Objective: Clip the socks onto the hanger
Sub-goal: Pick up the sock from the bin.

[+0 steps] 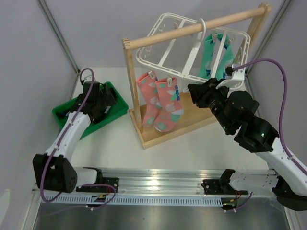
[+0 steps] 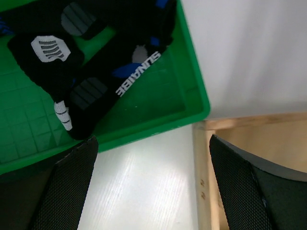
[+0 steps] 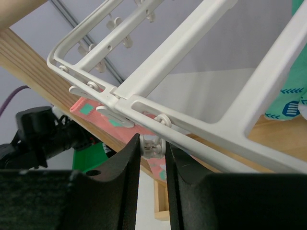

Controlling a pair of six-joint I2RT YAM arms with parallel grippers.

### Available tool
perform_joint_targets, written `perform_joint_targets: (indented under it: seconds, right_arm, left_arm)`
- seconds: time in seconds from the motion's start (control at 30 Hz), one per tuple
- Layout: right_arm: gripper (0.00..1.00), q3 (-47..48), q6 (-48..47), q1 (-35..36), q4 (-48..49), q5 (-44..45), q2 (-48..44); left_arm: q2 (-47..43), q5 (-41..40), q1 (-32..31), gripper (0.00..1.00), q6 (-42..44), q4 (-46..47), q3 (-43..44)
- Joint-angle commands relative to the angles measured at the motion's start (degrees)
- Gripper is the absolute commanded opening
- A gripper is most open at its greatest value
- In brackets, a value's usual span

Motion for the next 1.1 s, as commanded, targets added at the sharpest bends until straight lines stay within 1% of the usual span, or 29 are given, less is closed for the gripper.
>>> perform_joint_targets:
  seconds: [0.0, 0.03, 0.07, 0.13, 0.17, 0.27, 0.3, 0.37, 0.4, 0.53, 0.57, 0.6, 0.73, 0.83, 0.9, 1.07]
  right_arm:
    - [0.0, -0.42, -0.65, -0.38, 2.9, -1.18, -0.89]
    - [0.0, -0.59, -0.57, -0.47, 2.99, -1.45, -0.98]
    - [0.0, -0.68, -0.48, -0.47, 3.07, -1.62, -1.15]
    - [0.0, -0.94, -0.39, -0.47, 3.16, -2.24, -1.33]
    - [0.0, -1.03, -0.22, -0.47, 3.08, -2.33, -1.5]
    - [0.0, -1.3, -0.04, -0.47, 3.16, -2.94, -1.59]
    - [0.0, -1.3, 0.22, -0.47, 3.08, -3.12, -1.51]
    - [0.0, -1.12, 0.14, -0.47, 2.99, -3.21, -1.5]
    - [0.0, -1.03, 0.22, -0.47, 2.81, -3.12, -1.5]
    - [0.0, -0.86, 0.31, -0.47, 2.46, -3.21, -1.59]
    - [0.0, -0.94, 0.31, -0.47, 2.46, -3.38, -1.51]
    - [0.0, -0.95, 0.31, -0.56, 2.37, -3.64, -1.33]
    - [0.0, -0.86, 0.49, -0.47, 2.11, -3.56, -1.42]
    - [0.0, -0.68, 0.4, -0.47, 2.02, -3.47, -1.5]
    - [0.0, -0.42, 0.31, -0.47, 1.85, -3.47, -1.5]
    - [0.0, -0.42, 0.14, -0.56, 1.58, -3.21, -1.33]
  left_arm:
    - [5.36, 3.87, 2.4, 0.99, 3.64, 1.64, 6.7]
    - [7.39, 4.05, 3.02, 0.99, 4.61, 1.81, 7.59]
    - [11.5, 4.4, 3.28, 1.0, 5.49, 1.47, 9.95]
    - [15.39, 4.23, 3.55, 1.0, 5.49, 0.59, 14.26]
    - [18.88, 4.14, 3.55, 1.0, 5.41, -0.02, 15.32]
    - [23.3, 3.53, 3.55, 0.99, 4.88, 0.4, 18.66]
    - [26.01, 2.3, 3.55, 0.97, 4.53, 0.58, 19.28]
    - [28.49, 1.33, 3.55, 0.96, 4.27, 1.2, 21.48]
    - [31.11, 0.11, 3.55, 0.93, 4.18, 1.03, 22.79]
    - [36.39, -2.19, 3.64, 0.85, 4.26, 0.85, 26.66]
    - [37.19, -2.36, 3.72, 0.83, 4.7, 0.85, 28.06]
    - [37.98, -2.54, 3.72, 0.78, 4.88, 0.67, 28.51]
    - [41.59, -4.47, 3.99, 0.7, 5.14, 0.06, 31.14]
    - [43.7, -4.56, 4.6, 0.65, 5.06, 0.4, 32.03]
    - [44.93, -4.83, 4.78, 0.6, 5.32, 0.85, 32.64]
    - [47.92, -5.35, 5.39, 0.57, 5.76, 0.06, 35.37]
